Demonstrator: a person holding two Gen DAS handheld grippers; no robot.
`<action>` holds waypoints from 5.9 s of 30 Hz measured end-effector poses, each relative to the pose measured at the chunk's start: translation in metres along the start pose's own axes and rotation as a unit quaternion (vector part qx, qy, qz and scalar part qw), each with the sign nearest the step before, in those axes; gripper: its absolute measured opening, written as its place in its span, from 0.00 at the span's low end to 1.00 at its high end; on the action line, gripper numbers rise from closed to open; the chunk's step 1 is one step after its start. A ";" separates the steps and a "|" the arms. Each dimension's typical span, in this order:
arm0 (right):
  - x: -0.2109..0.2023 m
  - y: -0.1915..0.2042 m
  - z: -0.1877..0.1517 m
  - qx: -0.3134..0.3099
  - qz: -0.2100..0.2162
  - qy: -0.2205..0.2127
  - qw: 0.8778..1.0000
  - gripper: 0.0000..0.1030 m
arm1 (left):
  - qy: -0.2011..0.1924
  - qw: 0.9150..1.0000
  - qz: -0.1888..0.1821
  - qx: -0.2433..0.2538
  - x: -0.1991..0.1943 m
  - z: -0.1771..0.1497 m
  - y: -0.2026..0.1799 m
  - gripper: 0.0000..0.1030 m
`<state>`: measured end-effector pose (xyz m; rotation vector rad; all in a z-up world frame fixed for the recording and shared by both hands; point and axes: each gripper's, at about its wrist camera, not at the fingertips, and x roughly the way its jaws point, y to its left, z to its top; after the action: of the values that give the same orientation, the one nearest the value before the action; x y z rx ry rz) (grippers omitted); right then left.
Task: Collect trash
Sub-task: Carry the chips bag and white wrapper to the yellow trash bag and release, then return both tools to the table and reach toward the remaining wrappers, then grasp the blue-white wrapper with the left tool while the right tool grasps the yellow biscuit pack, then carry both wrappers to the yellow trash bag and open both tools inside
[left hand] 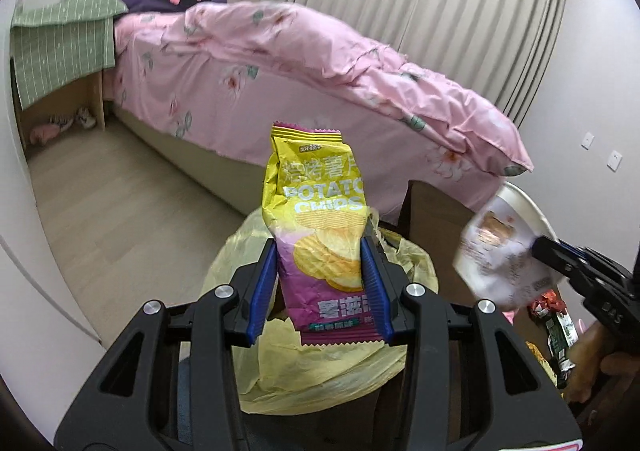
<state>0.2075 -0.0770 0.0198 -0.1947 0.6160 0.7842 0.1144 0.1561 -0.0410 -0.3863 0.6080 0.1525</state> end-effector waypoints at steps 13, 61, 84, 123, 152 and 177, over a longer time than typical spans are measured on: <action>0.090 0.008 -0.006 -0.023 0.059 0.072 0.995 0.16 | 0.021 0.995 -0.053 -0.075 0.047 0.000 0.020 0.72; -0.174 -0.118 -0.216 0.158 -0.180 0.034 0.970 0.60 | 0.190 0.941 -0.171 0.222 0.024 -0.127 -0.198 0.44; -0.123 -0.118 -0.234 0.211 -0.100 0.115 0.966 0.60 | 0.202 0.929 -0.174 0.255 0.021 -0.146 -0.211 0.41; -0.192 -0.089 -0.271 0.202 -0.099 0.115 0.968 0.11 | 0.204 0.906 -0.236 0.287 0.028 -0.140 -0.233 0.50; -0.202 -0.080 -0.226 0.169 -0.149 0.056 0.973 0.11 | 0.167 0.915 -0.250 0.269 -0.012 -0.131 -0.222 0.15; 0.030 -0.043 -0.019 0.032 -0.017 0.106 0.994 0.11 | 0.062 0.996 -0.069 -0.006 0.043 -0.019 -0.007 0.15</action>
<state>0.2463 -0.0966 -0.0160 -0.2302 0.8361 0.7152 0.1411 0.1429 -0.0786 -0.4512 0.7007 -0.0008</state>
